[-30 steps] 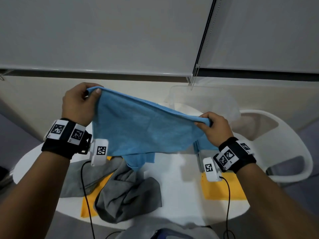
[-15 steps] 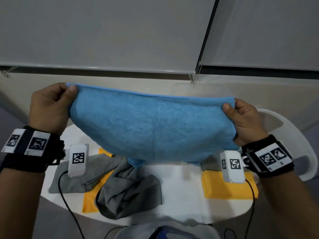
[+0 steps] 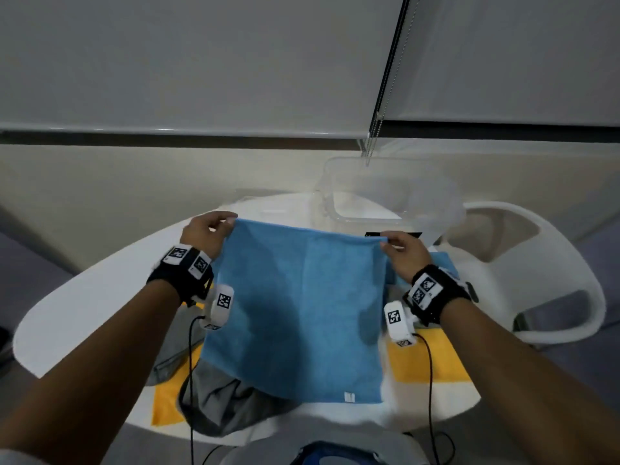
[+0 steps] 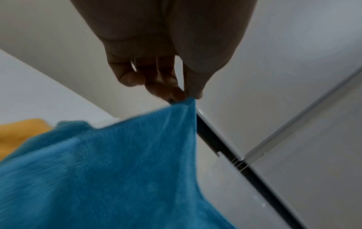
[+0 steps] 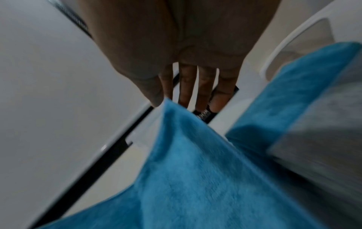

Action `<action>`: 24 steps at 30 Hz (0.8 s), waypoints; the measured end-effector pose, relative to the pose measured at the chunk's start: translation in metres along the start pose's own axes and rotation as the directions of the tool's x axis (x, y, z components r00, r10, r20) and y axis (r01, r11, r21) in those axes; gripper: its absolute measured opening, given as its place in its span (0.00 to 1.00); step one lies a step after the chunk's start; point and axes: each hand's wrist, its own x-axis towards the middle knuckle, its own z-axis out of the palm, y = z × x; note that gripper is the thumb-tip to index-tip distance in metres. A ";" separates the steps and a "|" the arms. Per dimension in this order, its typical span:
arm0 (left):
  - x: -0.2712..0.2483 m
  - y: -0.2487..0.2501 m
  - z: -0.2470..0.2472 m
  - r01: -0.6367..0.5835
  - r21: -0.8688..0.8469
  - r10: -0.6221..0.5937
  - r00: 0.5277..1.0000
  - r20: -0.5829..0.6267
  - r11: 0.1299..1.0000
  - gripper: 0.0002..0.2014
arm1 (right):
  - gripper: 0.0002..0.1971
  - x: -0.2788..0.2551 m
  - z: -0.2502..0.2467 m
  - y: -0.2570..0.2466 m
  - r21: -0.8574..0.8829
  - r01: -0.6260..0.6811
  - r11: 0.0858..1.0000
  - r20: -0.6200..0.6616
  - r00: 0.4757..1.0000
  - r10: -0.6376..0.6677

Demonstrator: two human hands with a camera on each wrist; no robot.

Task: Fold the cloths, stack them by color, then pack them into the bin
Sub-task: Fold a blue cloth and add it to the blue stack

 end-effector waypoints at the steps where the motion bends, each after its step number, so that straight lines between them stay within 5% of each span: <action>1: -0.003 -0.007 0.008 0.068 0.043 -0.070 0.996 0.051 0.997 0.14 | 0.12 -0.009 0.007 0.005 -0.036 -0.003 0.999 -0.006 1.000 0.003; 4: -0.026 -0.022 0.027 0.074 0.194 -0.098 0.988 0.116 0.978 0.21 | 0.15 -0.041 0.025 0.023 -0.191 0.094 0.977 0.044 0.995 -0.088; 7: -0.065 -0.034 0.034 -0.075 0.245 0.014 0.970 0.242 0.966 0.11 | 0.08 -0.075 0.036 0.039 -0.212 0.246 0.946 0.315 0.933 -0.172; 10: -0.106 -0.044 0.029 -0.241 0.278 0.075 0.864 0.498 0.930 0.02 | 0.09 -0.106 0.046 0.046 -0.235 0.348 0.907 0.568 0.807 -0.163; 12: -0.124 -0.057 0.027 -0.318 0.332 0.028 0.758 0.651 0.888 0.10 | 0.09 -0.120 0.052 0.052 -0.323 0.391 0.862 0.694 0.717 -0.066; 14: -0.135 -0.068 0.026 -0.363 0.404 -0.059 0.679 0.732 0.840 0.06 | 0.05 -0.130 0.057 0.059 -0.378 0.445 0.812 0.778 0.628 0.018; 16: -0.144 -0.083 0.024 -0.427 0.433 -0.090 0.621 0.778 0.794 0.12 | 0.08 -0.139 0.061 0.071 -0.383 0.488 0.784 0.820 0.570 0.046; 18: -0.153 -0.100 0.023 -0.458 0.463 -0.090 0.630 0.771 0.759 0.24 | 0.17 -0.146 0.062 0.084 -0.393 0.540 0.744 0.843 0.534 0.057; 20: -0.162 -0.118 0.022 -0.453 0.497 -0.067 0.686 0.725 0.740 0.23 | 0.27 -0.153 0.061 0.095 -0.404 0.593 0.697 0.852 0.522 0.050; 24: -0.164 -0.146 0.025 -0.430 0.473 -0.034 0.711 0.702 0.769 0.18 | 0.34 -0.163 0.064 0.103 -0.422 0.710 0.564 0.866 0.501 0.018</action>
